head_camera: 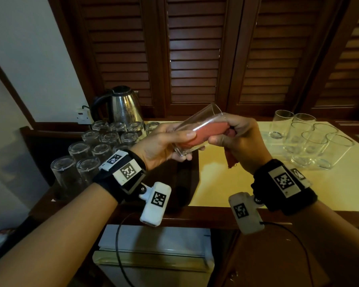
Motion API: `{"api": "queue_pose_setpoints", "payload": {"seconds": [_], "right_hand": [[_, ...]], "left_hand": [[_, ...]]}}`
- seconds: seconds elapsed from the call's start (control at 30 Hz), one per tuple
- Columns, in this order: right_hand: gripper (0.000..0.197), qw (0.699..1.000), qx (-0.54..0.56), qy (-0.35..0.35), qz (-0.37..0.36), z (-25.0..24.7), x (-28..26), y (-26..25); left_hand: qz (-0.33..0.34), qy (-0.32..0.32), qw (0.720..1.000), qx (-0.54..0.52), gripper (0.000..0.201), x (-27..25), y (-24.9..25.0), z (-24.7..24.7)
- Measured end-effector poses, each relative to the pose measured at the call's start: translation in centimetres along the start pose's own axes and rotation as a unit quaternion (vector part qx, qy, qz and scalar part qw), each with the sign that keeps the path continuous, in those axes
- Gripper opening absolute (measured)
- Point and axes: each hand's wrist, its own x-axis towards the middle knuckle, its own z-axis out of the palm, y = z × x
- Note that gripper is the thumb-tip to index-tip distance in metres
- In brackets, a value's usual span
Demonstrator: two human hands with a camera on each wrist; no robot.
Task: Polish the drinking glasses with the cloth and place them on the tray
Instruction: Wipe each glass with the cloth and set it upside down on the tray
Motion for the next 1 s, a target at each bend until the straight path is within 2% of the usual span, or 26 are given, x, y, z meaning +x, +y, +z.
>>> {"api": "queue_pose_setpoints", "payload": {"seconds": [0.1, 0.17, 0.23, 0.3, 0.4, 0.47, 0.53, 0.67, 0.73, 0.77, 0.8, 0.87, 0.9, 0.93, 1.0], "right_hand": [[0.030, 0.999, 0.017, 0.001, 0.042, 0.2, -0.2, -0.1], [0.029, 0.996, 0.055, 0.005, 0.072, 0.4, -0.7, 0.0], [0.030, 0.994, 0.073, 0.001, 0.086, 0.6, -1.1, 0.2], [0.034, 0.993, 0.077, 0.014, 0.084, 0.7, -1.1, 0.2], [0.037, 0.998, 0.030, 0.047, 0.037, 0.7, -1.1, -0.2], [0.038, 0.998, 0.032, 0.049, 0.035, 1.0, -1.1, -0.8], [0.038, 0.995, 0.058, 0.042, 0.071, 1.4, -1.3, -1.2], [0.029, 0.988, 0.072, 0.062, 0.118, 1.9, -1.5, -0.6], [0.016, 0.984, 0.086, 0.094, 0.125, 1.7, -1.3, -0.3], [0.018, 0.983, 0.087, 0.107, 0.124, 1.6, -1.2, -0.2], [0.018, 0.983, 0.085, 0.112, 0.118, 1.5, -1.0, 0.0], [0.011, 0.987, 0.073, 0.109, 0.098, 1.4, -0.8, 0.2], [0.013, 0.989, 0.065, 0.104, 0.084, 1.3, -0.8, 0.3], [0.016, 0.991, 0.060, 0.096, 0.074, 1.2, -0.7, 0.4], [0.019, 0.993, 0.057, 0.080, 0.071, 1.2, -0.6, 0.2]], "left_hand": [[0.084, 0.068, 0.983, 0.150, 0.078, -0.2, 0.6, 0.2], [0.129, 0.090, 0.940, 0.304, 0.082, -0.5, 1.0, 0.3], [0.142, 0.101, 0.907, 0.384, 0.087, -0.8, 1.2, 0.4], [0.132, 0.106, 0.915, 0.365, 0.084, -0.9, 1.2, 0.3], [0.102, 0.095, 0.971, 0.193, 0.073, -1.2, 1.1, 0.4], [0.106, 0.102, 0.978, 0.150, 0.068, -1.2, 1.0, 0.4], [0.129, 0.124, 0.964, 0.196, 0.070, -1.1, 1.2, 0.5], [0.180, 0.164, 0.880, 0.408, 0.084, -1.1, 0.9, 0.8], [0.184, 0.171, 0.867, 0.430, 0.083, -1.0, 0.5, 1.2], [0.172, 0.174, 0.876, 0.415, 0.083, -0.8, 0.3, 1.4], [0.143, 0.176, 0.901, 0.369, 0.080, -0.7, 0.2, 1.5], [0.049, 0.170, 0.968, 0.177, 0.069, -0.8, 0.4, 1.9], [0.010, 0.156, 0.984, 0.087, 0.062, -0.9, 0.3, 1.9], [-0.003, 0.145, 0.989, 0.043, 0.056, -0.9, 0.2, 1.8], [0.029, 0.144, 0.987, 0.060, 0.050, -1.1, 0.2, 1.9]]}}
